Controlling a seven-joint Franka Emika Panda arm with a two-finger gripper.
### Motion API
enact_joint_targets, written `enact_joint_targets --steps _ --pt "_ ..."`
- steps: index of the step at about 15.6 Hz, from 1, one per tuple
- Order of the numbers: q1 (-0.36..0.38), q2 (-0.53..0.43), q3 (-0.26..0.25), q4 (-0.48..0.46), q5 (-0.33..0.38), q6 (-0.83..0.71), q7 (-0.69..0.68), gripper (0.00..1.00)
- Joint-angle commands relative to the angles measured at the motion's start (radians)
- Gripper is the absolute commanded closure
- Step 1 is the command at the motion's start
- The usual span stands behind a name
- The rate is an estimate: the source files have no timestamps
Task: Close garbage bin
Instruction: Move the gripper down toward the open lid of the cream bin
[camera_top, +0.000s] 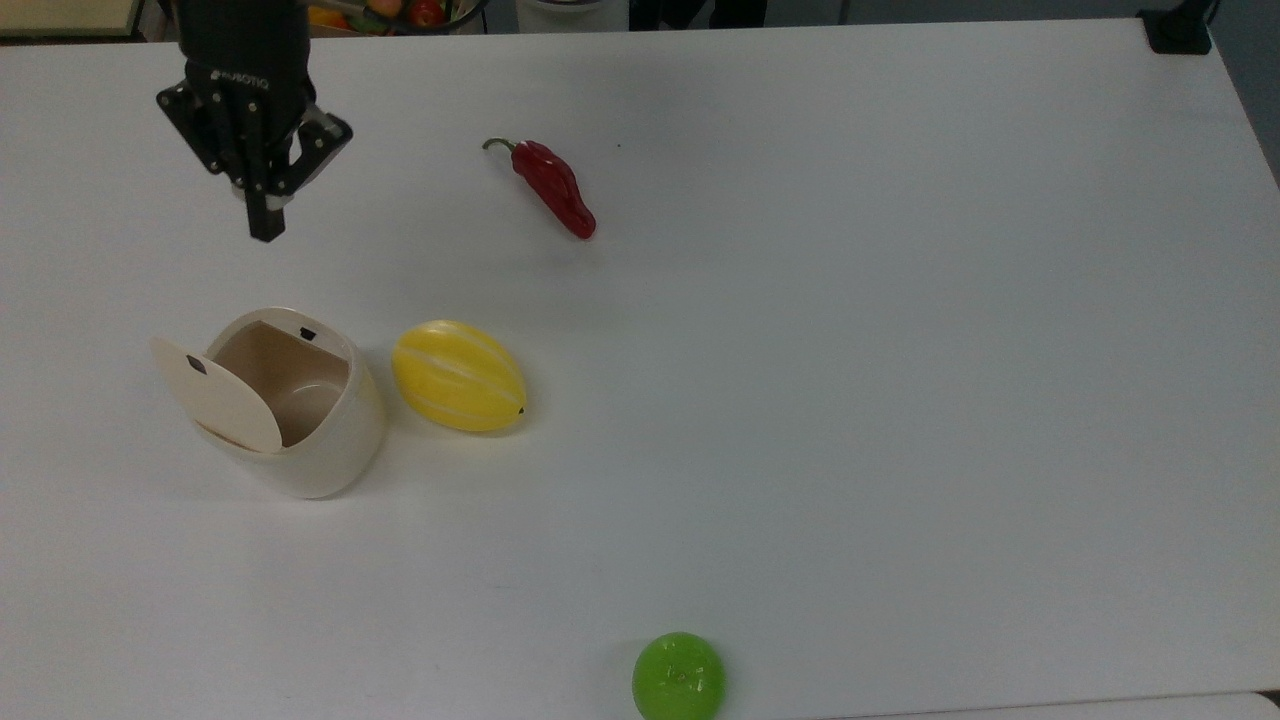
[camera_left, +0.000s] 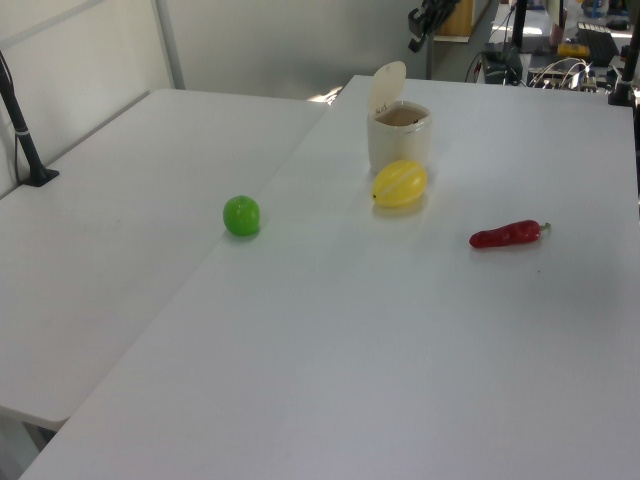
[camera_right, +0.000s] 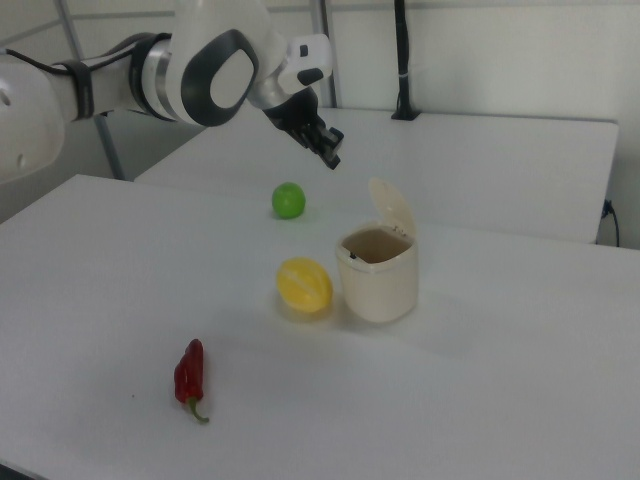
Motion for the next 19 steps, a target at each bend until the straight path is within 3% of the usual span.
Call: enact_joint_targets --steps 1,12,19 --pt "-0.021 0.049 -0.004 0.010 0.008 0.157 0.027 1.00" --pt "-0.078 0.153 -0.006 0.010 0.006 0.430 0.082 1.00" --pt "-0.077 0.192 -0.013 0.009 -0.021 0.455 0.079 1.00"
